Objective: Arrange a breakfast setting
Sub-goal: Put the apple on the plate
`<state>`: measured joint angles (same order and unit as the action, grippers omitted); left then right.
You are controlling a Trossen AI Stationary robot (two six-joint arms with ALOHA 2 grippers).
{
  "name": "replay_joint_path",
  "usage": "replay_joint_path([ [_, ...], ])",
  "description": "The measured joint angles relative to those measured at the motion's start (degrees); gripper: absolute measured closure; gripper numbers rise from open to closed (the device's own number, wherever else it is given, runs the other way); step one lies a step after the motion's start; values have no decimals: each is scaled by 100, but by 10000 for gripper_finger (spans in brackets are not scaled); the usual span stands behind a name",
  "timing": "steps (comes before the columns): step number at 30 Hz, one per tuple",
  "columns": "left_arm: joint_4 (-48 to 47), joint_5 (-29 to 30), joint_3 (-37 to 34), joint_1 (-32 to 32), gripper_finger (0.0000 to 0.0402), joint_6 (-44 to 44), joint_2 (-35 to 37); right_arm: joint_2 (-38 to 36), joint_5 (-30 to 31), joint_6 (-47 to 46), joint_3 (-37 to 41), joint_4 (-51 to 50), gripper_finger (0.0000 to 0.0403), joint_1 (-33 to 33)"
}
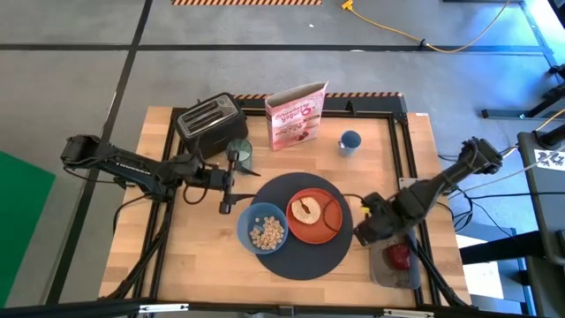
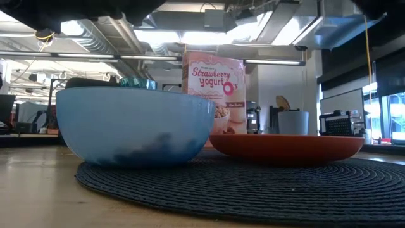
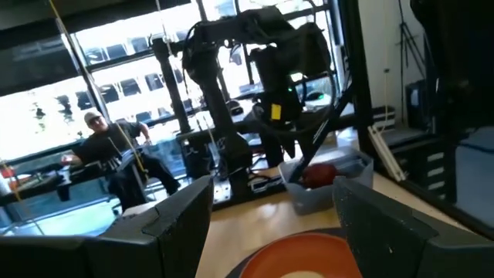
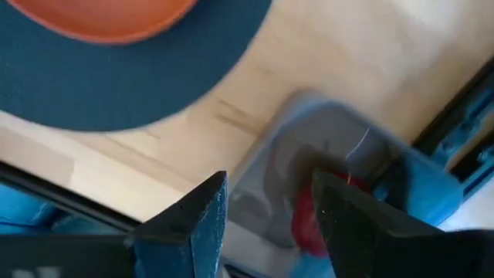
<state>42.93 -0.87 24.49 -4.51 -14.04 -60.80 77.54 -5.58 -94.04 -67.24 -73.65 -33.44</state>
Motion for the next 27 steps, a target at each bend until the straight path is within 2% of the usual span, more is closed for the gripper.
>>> replay_joint_path([
  [3, 49, 4, 0, 0, 138, 163, 0, 37, -82, -372, 3, 100, 207, -305],
  [8, 45, -7, -6, 0, 138, 277, -125, 231, -193, -876, 261, 615, 141, -664],
  [11, 191, -18, -4, 15, 138, 279, -311, 440, -486, -1476, 456, 688, 100, -732],
  [14, 364, -18, -4, 110, 138, 286, -521, 625, -1020, -2118, 623, 727, 75, -858],
  [16, 483, -19, -4, 200, 138, 307, -639, 726, -1201, -2384, 659, 916, 70, -943],
  [20, 692, -19, -4, 356, 138, 336, -781, 770, -1140, -2809, 662, 1085, 76, -1188],
  [27, 724, -318, -4, 523, 138, 414, -789, 789, -956, -3455, 708, 657, 100, -1648],
])
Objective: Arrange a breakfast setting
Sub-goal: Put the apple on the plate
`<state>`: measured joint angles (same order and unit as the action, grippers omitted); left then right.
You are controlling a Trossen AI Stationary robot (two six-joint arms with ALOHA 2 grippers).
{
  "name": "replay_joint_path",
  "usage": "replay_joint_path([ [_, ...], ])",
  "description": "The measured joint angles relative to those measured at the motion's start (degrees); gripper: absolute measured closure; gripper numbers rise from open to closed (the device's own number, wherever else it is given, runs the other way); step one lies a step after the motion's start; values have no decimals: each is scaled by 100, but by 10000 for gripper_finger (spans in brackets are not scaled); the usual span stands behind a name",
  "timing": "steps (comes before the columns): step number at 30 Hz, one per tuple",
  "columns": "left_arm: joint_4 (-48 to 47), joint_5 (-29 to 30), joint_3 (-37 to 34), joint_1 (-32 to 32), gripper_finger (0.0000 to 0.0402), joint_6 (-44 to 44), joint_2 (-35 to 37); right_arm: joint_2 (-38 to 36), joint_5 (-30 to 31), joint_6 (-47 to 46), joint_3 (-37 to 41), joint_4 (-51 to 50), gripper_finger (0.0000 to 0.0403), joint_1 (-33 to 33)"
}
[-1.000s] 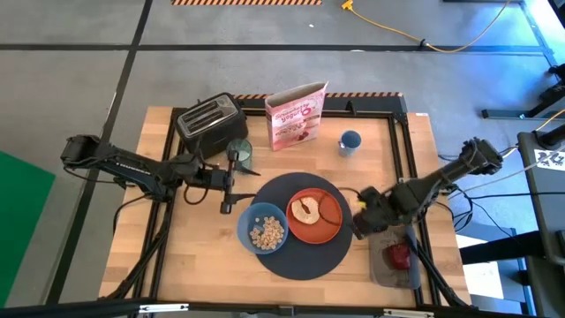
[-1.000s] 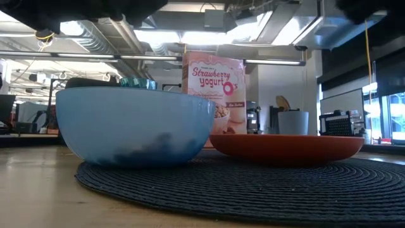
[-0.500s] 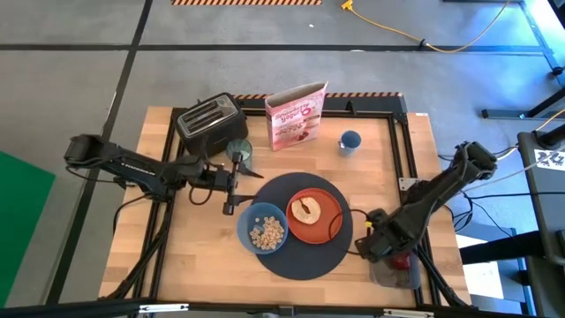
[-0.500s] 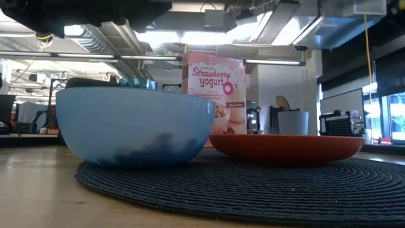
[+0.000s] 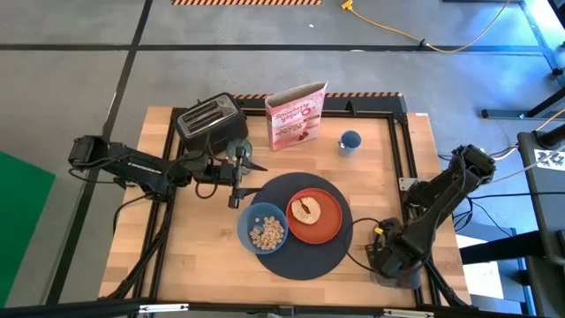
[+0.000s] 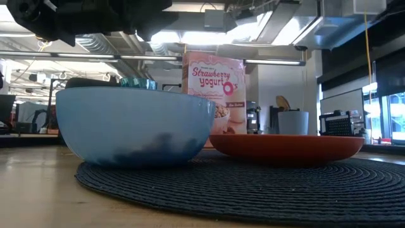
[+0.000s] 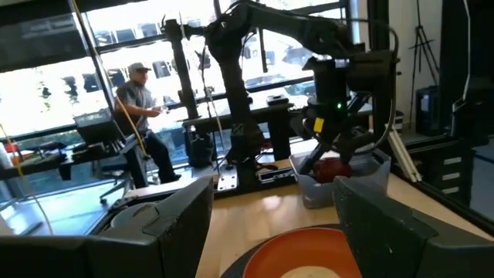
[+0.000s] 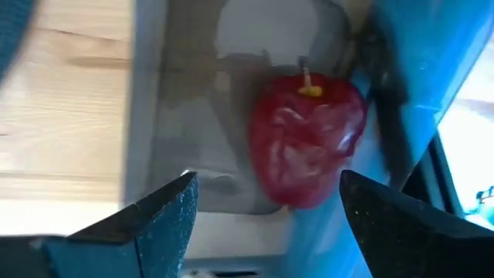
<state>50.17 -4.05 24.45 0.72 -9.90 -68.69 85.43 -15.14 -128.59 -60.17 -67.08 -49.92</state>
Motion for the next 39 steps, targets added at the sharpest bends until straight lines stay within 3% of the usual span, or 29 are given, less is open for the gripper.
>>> replay_joint_path([
  [8, -79, -11, 0, 12, 138, 75, 1, -7, -74, -2, 614, 412, 104, -111],
  [14, -170, -13, 3, 12, 138, 80, 2, -24, -566, -4, 1060, 641, 104, -106],
  [26, -284, -1, 4, 12, 138, 97, 2, -17, -671, 53, 1220, 1133, 102, -106],
  [35, -321, 2, 4, 12, 138, 143, 2, 18, -563, 162, 1249, 1236, 34, -111],
  [39, -319, 6, 4, 12, 138, 141, 2, 70, -573, 20, 1244, 1110, 22, -111],
])
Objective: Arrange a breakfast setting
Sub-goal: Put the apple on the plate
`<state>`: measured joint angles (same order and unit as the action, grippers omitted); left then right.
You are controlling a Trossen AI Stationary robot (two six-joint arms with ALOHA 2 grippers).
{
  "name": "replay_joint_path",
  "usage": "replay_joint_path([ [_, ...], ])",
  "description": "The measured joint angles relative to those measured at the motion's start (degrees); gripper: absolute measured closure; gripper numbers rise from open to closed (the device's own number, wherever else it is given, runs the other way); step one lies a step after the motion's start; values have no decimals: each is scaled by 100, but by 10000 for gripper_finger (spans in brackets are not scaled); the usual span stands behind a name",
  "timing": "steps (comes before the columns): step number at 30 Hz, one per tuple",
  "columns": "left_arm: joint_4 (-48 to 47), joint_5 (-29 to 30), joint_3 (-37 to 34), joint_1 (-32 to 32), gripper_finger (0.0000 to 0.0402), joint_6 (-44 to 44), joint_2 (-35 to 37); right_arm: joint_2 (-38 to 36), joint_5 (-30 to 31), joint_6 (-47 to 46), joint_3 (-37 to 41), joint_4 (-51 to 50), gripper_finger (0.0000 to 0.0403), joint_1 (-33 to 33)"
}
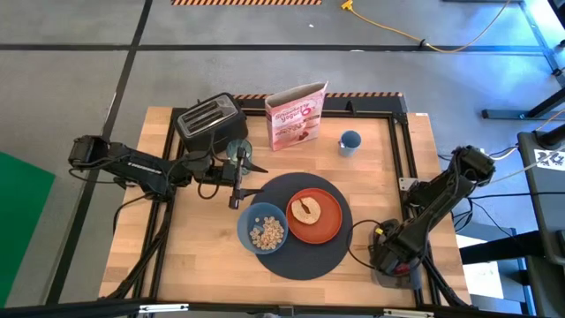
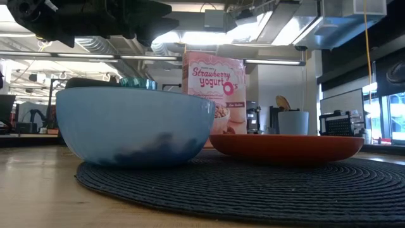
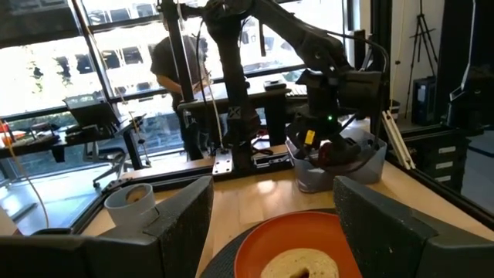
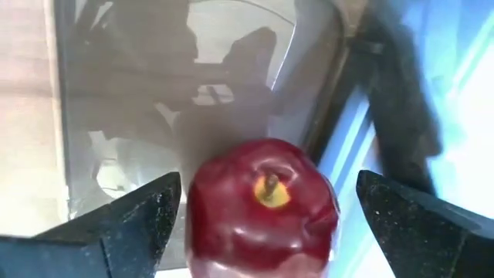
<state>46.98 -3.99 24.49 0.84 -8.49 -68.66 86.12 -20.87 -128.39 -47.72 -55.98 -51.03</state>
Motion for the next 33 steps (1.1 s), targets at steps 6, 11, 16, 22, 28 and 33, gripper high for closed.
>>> replay_joint_path([
  [6, 0, 2, 0, 0, 138, 0, 0, 185, -267, 103, -2, 364, 49, 0],
  [11, 2, 11, 0, 0, 138, 0, 0, 199, -494, 246, -7, 732, 71, -2],
  [16, 4, 11, 0, 0, 138, -2, 0, 197, -254, 263, -15, 663, 74, 0],
  [22, 4, 11, 0, 0, 138, -2, 0, 153, -116, 316, -23, 645, 96, -2],
  [28, 22, 11, 0, 0, 138, -3, 0, 56, 1137, 634, -407, 185, 116, -2],
  [33, 77, 9, 0, 0, 138, 59, 0, 38, 1740, 891, -1003, -788, 110, -2],
])
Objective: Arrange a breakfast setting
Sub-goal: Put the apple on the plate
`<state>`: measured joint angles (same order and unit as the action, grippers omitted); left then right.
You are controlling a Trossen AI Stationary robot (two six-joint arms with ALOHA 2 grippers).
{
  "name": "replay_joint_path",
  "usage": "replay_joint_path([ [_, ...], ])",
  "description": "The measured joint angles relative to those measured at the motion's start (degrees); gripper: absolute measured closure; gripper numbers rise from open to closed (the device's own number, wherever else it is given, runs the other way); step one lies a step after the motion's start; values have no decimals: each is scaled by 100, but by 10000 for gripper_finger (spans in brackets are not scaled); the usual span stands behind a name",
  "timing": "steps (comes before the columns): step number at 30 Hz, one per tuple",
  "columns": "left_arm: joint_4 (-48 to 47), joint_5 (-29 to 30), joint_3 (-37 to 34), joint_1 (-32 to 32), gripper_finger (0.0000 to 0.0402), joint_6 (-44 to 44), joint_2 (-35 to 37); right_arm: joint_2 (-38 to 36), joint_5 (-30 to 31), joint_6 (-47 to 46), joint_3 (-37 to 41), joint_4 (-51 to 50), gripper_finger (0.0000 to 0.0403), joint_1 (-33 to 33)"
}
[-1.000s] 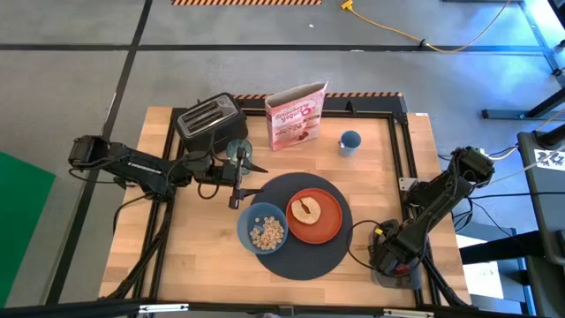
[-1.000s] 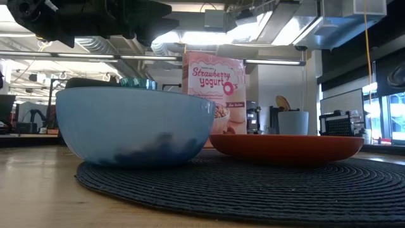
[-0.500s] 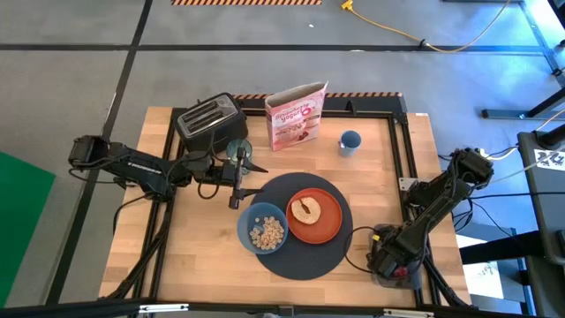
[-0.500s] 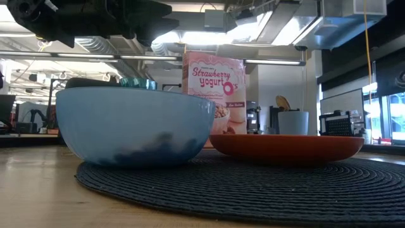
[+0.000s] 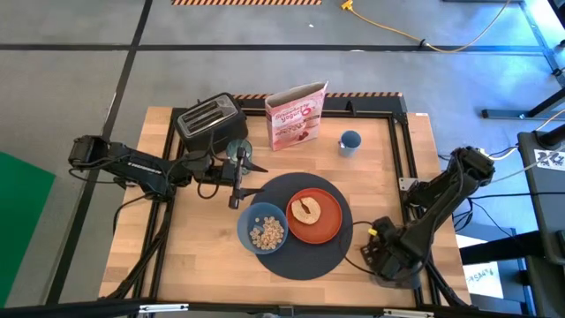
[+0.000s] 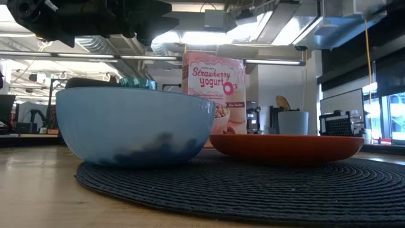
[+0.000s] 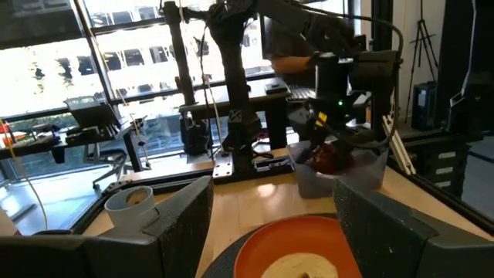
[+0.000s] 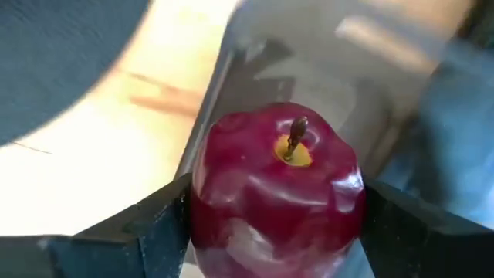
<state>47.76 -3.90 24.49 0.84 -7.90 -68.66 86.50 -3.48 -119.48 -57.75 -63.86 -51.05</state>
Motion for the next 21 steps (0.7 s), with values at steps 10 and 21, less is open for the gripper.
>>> replay_joint_path([
  [10, 23, -18, 4, -262, 138, 326, -48, -9, 2481, 634, -1092, -1683, 112, 0],
  [21, 1081, -36, 4, -780, 138, 481, -307, -2, 6154, 1848, -727, -904, 113, 2],
])
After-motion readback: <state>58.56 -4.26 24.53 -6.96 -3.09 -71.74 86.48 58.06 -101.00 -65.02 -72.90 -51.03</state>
